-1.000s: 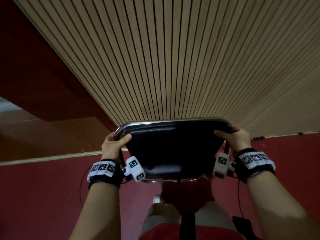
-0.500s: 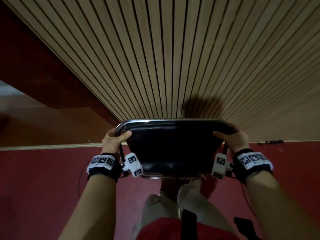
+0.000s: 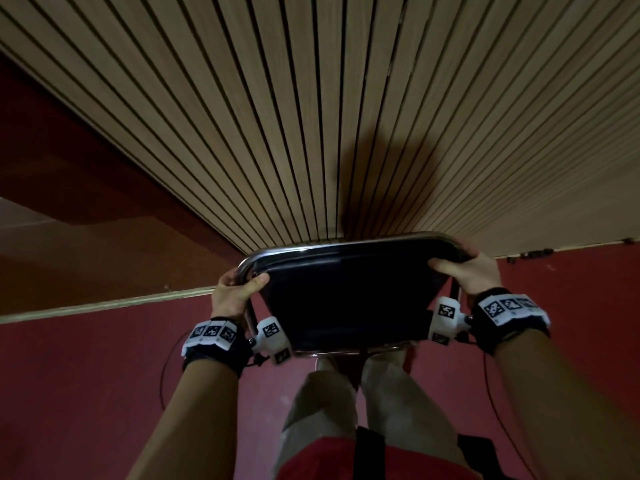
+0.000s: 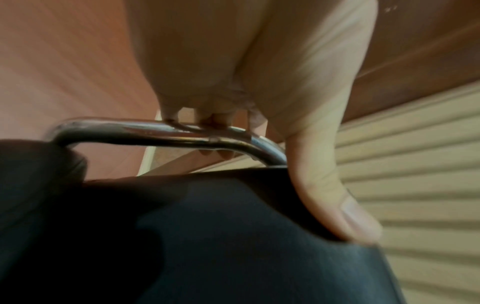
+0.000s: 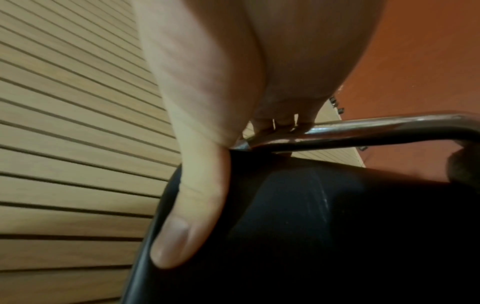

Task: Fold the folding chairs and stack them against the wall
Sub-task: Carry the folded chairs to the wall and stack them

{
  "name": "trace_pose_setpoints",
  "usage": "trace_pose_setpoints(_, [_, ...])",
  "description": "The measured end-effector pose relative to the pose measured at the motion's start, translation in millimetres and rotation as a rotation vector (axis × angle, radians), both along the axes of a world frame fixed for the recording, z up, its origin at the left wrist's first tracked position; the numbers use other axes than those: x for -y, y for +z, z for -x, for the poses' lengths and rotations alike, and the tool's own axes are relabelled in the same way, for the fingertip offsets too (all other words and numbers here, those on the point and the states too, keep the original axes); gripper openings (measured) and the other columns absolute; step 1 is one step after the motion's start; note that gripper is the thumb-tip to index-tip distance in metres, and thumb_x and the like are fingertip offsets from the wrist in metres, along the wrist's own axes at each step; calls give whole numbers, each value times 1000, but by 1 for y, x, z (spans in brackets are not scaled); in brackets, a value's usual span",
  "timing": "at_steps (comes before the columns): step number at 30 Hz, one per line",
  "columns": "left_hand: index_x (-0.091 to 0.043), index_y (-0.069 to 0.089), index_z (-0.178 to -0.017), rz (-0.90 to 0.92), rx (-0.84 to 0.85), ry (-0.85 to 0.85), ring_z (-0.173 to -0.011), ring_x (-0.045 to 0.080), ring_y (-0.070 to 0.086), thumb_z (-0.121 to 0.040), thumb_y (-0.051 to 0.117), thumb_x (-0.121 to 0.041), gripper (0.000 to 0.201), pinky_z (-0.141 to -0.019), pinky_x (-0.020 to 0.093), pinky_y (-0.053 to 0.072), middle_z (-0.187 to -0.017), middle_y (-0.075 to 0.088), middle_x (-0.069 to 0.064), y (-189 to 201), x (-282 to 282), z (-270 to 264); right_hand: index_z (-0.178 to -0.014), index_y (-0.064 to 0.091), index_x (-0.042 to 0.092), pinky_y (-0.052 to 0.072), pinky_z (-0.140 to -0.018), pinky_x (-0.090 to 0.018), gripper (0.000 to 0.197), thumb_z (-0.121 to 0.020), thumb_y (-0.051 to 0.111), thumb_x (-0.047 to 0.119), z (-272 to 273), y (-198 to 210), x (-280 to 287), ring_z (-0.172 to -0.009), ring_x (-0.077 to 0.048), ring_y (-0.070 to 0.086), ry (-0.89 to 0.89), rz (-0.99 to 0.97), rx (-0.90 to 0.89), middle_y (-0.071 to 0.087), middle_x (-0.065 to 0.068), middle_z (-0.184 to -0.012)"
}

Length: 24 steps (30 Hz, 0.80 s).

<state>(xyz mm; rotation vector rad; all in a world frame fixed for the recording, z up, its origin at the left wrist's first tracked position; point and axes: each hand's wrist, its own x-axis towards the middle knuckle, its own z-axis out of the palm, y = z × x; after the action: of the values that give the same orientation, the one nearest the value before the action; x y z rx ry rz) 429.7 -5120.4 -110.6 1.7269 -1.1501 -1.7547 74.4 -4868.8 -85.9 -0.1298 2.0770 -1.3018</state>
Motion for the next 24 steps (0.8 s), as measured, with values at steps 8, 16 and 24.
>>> trace_pose_setpoints(8, [-12, 63, -112, 8, 61, -36, -105, 22, 66, -64, 93, -25, 57, -101, 38, 50, -113, 69, 3, 18, 4, 37, -125, 65, 14, 49, -73, -15, 65, -66, 91, 23, 15, -8, 1, -99, -14, 66, -55, -11, 5, 69, -1, -113])
trace_pose_setpoints(16, [-14, 66, -113, 22, 91, -48, -104, 22, 68, -41, 97, -48, 85, -101, 42, 51, -110, 72, 2, 14, 18, 54, -117, 68, 22, 55, -88, -32, 72, -53, 93, 45, 25, -7, 18, -100, -17, 68, -51, -5, 11, 72, 1, -109])
trace_pose_setpoints(24, [-13, 63, -111, 15, 123, -16, -106, 24, 64, -70, 90, -29, 52, -103, 39, 48, -107, 69, 2, 15, 32, 69, -124, 62, 15, 51, -63, -11, 54, -75, 85, 18, 32, -6, 41, -89, -7, 65, -92, 33, 56, 68, 1, -108])
